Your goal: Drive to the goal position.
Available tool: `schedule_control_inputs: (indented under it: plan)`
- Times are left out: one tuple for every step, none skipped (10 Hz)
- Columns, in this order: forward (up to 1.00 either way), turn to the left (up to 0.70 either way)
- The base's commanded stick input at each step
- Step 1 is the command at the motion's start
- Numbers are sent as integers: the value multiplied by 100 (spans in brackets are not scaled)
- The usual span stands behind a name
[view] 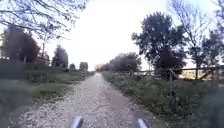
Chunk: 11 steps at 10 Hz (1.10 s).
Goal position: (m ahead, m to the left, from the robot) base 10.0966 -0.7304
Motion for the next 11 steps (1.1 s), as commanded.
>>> schedule_control_inputs:
  plan:
    - [100, 40]
    - [100, 40]
    - [100, 40]
    - [100, 26]
    - [100, 7]
    - [100, 0]
    - [100, 0]
    - [100, 0]
    - [100, 0]
    - [100, 0]
    - [100, 0]
